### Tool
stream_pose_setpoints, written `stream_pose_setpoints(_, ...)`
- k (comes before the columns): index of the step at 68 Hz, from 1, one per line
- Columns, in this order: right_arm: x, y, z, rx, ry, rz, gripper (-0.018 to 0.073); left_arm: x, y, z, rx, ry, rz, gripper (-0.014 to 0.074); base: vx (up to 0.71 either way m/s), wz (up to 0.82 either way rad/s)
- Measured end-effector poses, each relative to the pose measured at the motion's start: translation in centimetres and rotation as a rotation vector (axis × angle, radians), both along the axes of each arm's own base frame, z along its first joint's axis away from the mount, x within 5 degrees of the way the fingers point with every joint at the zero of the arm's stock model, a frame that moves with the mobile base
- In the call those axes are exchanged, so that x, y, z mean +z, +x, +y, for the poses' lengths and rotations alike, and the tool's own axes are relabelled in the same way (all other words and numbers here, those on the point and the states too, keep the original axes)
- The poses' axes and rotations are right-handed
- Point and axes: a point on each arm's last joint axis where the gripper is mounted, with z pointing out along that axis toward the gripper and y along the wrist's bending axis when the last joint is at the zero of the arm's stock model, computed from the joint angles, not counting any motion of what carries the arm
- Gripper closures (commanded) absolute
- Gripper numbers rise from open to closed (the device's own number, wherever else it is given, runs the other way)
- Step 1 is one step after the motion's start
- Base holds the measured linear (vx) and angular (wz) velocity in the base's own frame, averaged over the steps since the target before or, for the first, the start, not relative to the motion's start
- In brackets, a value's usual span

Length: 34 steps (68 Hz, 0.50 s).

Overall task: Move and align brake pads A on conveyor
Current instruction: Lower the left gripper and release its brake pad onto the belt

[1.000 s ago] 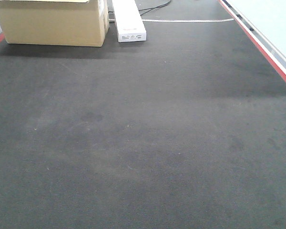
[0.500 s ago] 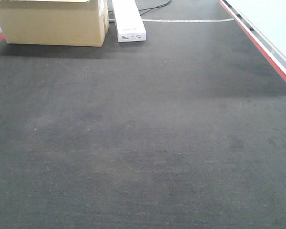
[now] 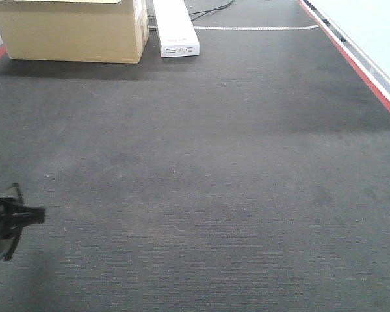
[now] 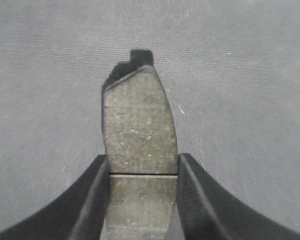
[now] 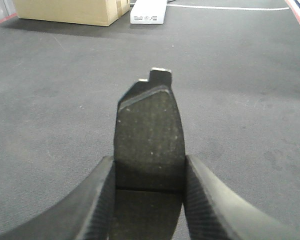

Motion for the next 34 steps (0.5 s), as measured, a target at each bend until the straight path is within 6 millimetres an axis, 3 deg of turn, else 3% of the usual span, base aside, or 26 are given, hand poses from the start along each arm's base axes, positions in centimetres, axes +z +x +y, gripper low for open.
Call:
stream_pose_setpoints(19, 0.0, 0.0, 0.0, 0.000, 0.000, 0.000, 0.0566, -3.0, 5.7, -0.7, 0.006, 0.025, 0.153, 0.0498, 0.00, 0.00)
stream_pose_setpoints(34, 0.0, 0.0, 0.0, 0.000, 0.000, 0.000, 0.0566, -5.6, 9.1, -1.1, 0.016, 0.052, 0.293, 0.0368, 0.00, 0.00)
